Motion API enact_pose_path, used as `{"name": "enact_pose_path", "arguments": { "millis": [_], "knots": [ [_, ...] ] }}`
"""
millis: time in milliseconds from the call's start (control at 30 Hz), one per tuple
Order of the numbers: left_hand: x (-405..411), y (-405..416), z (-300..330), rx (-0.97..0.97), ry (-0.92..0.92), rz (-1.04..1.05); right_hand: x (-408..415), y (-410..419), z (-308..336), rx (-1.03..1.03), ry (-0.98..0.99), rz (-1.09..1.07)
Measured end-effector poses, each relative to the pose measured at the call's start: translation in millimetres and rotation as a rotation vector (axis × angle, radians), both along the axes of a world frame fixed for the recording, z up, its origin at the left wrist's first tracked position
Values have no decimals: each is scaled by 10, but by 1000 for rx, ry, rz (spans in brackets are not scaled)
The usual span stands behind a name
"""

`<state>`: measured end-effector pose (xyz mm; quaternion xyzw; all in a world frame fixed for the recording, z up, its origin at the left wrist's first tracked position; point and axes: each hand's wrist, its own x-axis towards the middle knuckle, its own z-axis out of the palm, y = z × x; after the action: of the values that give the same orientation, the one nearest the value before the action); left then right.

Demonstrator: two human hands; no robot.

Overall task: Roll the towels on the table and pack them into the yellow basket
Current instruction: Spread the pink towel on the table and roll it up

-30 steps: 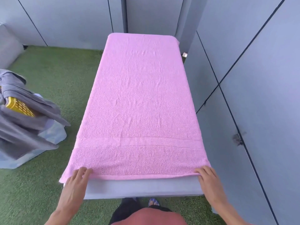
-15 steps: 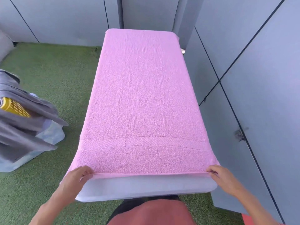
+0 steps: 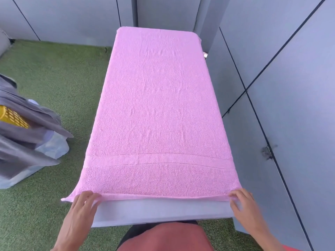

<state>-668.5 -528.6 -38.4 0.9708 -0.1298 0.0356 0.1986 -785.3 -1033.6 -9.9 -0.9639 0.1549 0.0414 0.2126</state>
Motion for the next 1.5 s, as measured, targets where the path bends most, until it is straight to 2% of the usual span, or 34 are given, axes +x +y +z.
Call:
{"name": "enact_pose_path", "arguments": {
  "millis": [100,267,367,467,567,667,767,833,967,1033,1233,1500],
  "knots": [
    [-80,17,-31,9,-53,-45,-32,-56,17,-93,48,25],
    [32,56,77,76,68,36,128,-87,-2,-159,-56,62],
    [98,170,48,125,100,-11,93,-134,12,-205,-132,133],
    [67,285,71,97,191,-86,-19,-219,-27,-169,-118,156],
    [137,309,208,43,283,-112,26,-389,16,-41,56,144],
    [350,259,361,-145,434,28,274,-537,135,144,339,108],
    [515,208,423,-228,490,114,489,-536,167,208,374,3],
    [538,193,448,-202,483,150,523,-493,178,204,286,-37],
    [375,152,382,30,262,60,371,-336,138,60,122,8],
    [204,69,308,95,189,19,223,-210,92,54,83,16],
    [-84,22,90,84,143,57,-14,-116,23,-12,62,52],
    [137,87,178,110,136,17,109,-230,-36,-84,-17,76]
  ]
}}
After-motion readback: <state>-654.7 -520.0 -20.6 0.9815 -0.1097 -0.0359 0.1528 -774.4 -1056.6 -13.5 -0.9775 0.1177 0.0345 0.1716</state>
